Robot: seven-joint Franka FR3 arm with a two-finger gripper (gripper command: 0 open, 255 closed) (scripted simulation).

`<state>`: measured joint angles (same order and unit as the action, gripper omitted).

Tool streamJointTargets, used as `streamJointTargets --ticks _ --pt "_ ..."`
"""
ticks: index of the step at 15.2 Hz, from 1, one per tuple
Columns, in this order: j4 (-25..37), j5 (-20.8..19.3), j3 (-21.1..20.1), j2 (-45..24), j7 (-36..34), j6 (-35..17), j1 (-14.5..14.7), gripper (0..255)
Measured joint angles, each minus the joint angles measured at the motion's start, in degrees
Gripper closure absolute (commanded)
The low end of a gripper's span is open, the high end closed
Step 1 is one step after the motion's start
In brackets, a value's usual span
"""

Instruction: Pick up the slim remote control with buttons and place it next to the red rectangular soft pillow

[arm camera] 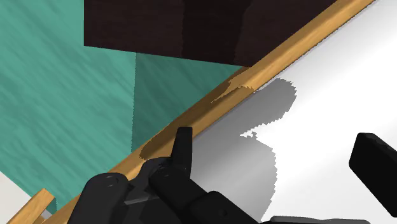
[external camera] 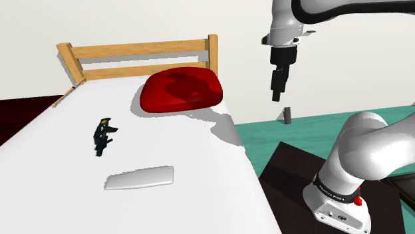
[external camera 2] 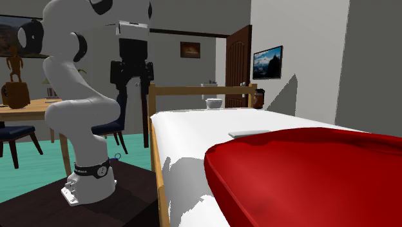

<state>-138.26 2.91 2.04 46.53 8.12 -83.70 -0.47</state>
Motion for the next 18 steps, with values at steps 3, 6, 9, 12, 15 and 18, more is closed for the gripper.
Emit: streamJointTargets --ticks 3,6,9,12,15,18 --pt "0.44 0.62 -0.9 -1.72 -0.11 -1.52 0.78 0" --pt "1.12 2.01 -3.13 -5.87 -0.47 -5.6 2.54 0" --pt "1.9 3.06 -5.25 -10.24 -0.55 -9.82 4.2 0" --pt "4.39 3.76 -7.38 -15.47 -0.73 -13.31 5.72 0" --pt "6.72 4.05 -9.48 -21.04 -0.86 -17.25 7.04 0" --pt "10.37 4.01 -11.81 -26.43 -1.61 -19.71 8.42 0"
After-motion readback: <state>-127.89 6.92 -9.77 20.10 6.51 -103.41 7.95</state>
